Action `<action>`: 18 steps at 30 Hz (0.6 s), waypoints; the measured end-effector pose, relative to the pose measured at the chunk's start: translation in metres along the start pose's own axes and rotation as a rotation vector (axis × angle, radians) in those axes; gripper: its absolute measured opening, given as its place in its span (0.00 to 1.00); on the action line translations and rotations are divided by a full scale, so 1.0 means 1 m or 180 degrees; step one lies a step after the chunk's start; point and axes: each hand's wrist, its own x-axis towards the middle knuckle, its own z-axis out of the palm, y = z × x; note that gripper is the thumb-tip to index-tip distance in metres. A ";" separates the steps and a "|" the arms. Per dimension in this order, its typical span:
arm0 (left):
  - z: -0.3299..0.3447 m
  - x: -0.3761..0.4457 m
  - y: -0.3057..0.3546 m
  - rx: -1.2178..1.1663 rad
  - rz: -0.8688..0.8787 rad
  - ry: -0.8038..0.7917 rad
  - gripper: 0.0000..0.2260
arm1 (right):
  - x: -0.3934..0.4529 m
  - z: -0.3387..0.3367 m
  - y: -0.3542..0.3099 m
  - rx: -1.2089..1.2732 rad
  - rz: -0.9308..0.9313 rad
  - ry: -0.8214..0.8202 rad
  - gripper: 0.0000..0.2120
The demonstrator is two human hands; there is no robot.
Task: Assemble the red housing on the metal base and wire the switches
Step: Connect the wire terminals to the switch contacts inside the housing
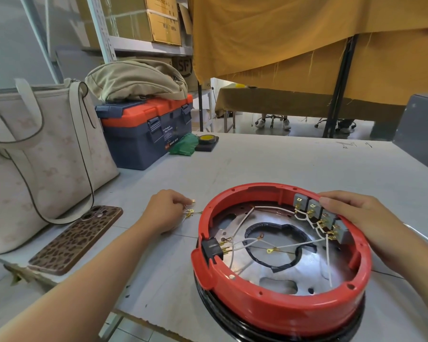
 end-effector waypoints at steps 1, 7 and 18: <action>-0.001 0.000 -0.001 -0.0272 -0.0066 0.0054 0.15 | 0.000 0.000 0.000 -0.0002 -0.0005 0.0002 0.07; -0.012 -0.003 -0.003 -0.1470 0.0136 0.0603 0.06 | 0.000 0.000 -0.001 -0.0074 -0.0031 -0.0003 0.07; -0.023 -0.011 0.019 -0.2397 0.0197 0.0459 0.05 | -0.002 0.000 -0.002 -0.0047 -0.0025 -0.0033 0.07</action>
